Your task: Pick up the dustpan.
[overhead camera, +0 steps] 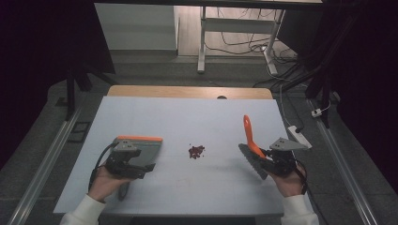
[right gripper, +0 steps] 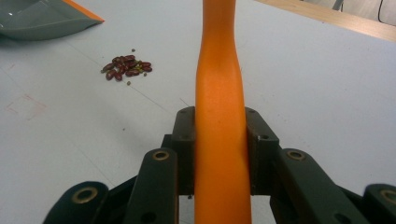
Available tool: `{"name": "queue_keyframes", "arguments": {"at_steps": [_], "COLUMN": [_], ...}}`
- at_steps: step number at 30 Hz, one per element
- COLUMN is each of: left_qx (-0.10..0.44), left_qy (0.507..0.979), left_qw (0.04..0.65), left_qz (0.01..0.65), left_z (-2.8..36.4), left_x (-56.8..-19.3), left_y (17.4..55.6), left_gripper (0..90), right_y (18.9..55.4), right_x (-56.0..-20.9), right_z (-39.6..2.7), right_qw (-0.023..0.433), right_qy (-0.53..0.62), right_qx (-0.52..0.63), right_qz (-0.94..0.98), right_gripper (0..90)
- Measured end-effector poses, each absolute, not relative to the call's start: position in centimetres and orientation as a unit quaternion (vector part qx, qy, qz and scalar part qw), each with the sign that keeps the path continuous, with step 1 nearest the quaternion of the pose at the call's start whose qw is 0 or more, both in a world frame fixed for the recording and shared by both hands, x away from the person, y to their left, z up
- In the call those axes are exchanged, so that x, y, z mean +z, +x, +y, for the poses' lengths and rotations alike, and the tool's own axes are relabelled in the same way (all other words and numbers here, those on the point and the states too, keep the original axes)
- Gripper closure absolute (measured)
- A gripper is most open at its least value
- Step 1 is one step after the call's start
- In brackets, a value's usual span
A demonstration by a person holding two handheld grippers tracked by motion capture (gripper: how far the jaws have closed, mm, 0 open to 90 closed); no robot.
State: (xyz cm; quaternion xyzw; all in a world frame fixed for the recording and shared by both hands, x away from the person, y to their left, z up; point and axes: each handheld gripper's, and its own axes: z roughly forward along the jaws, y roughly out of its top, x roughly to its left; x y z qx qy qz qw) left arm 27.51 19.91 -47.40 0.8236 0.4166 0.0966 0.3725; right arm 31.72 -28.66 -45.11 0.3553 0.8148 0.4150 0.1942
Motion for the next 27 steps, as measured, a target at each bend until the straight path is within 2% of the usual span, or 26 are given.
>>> {"name": "queue_keyframes", "arguments": {"at_steps": [15,27], "left_qx": [0.097,0.079], "left_qy": [0.805,0.777], "left_qw": [0.349,0.317], "left_qz": [0.469,0.538], "left_z": [18.4,21.6], "left_x": [-46.2,-47.3], "left_y": [28.3,27.9], "left_gripper": [19.5,18.4], "right_y": [31.6,31.5], "right_x": [-45.0,-44.9], "right_z": [-28.6,-28.2], "right_qw": [0.196,0.199], "right_qy": [0.354,0.350], "right_qx": [0.416,0.411], "right_qz": [0.815,0.818], "right_gripper": [70.0,70.0]}}
